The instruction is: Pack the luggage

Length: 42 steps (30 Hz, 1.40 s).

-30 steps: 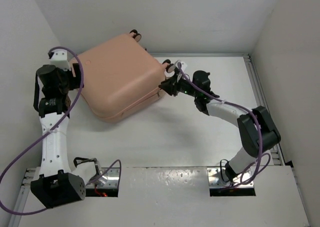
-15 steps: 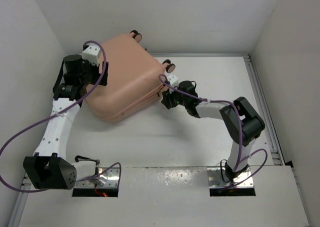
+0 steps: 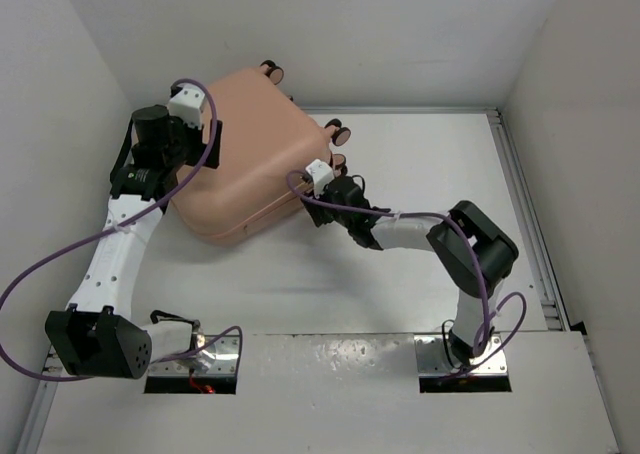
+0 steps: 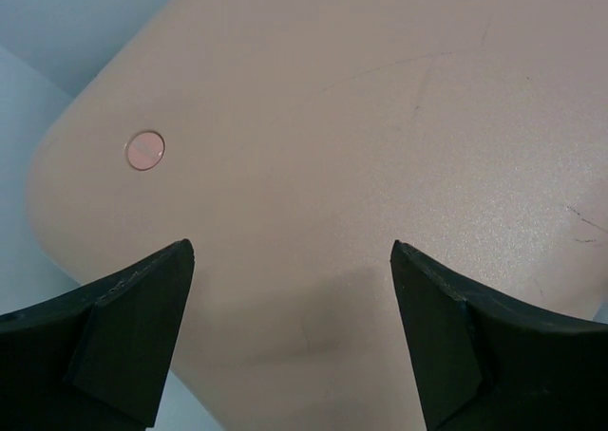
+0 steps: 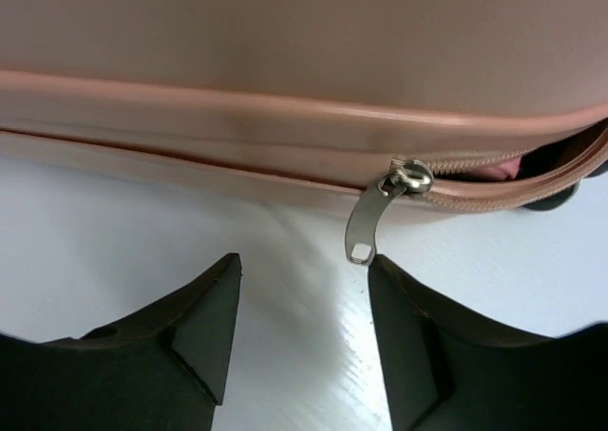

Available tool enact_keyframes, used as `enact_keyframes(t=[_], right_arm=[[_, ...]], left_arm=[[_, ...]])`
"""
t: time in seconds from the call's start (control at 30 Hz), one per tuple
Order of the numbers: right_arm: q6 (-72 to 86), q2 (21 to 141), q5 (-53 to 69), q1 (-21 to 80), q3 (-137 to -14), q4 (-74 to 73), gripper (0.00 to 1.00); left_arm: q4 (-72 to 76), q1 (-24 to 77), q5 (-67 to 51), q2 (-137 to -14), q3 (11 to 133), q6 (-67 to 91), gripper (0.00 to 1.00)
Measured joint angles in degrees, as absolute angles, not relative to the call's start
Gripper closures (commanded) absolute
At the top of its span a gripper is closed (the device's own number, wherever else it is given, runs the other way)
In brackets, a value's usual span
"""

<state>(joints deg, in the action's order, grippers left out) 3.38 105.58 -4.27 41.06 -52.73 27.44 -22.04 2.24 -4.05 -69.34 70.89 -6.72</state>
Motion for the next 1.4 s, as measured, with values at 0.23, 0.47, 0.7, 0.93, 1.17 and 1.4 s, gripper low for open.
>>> enact_keyframes(t=[0.23, 0.47, 0.7, 0.93, 1.17, 1.4], right_arm=[[-2.5, 110.3, -17.5, 43.9, -57.3, 31.4, 0.56], [-8.3, 115.0, -23.3, 43.8, -59.6, 33.1, 0.89], [-10.0, 108.4, -17.1, 41.3, -54.3, 34.1, 1.0], [-5.1, 102.3, -4.1, 35.3, -53.7, 29.7, 1.0], [-1.4, 103.2, 5.5, 30.6, -56.3, 27.0, 1.0], [0.8, 104.7, 8.7, 29.0, -58.1, 26.4, 1.0]], left_arm=[[-21.2, 2.2, -3.2, -69.3, 70.9, -6.4, 0.09], [-20.0, 2.2, -2.2, -69.3, 69.9, -6.4, 0.09], [-20.0, 2.3, -2.4, -69.3, 68.7, -6.7, 0.09], [-19.7, 3.2, -3.5, -69.3, 67.5, -7.5, 0.09], [-19.6, 3.8, -4.0, -69.3, 66.9, -7.7, 0.09], [-19.3, 3.8, -5.9, -69.1, 65.4, -9.5, 0.1]])
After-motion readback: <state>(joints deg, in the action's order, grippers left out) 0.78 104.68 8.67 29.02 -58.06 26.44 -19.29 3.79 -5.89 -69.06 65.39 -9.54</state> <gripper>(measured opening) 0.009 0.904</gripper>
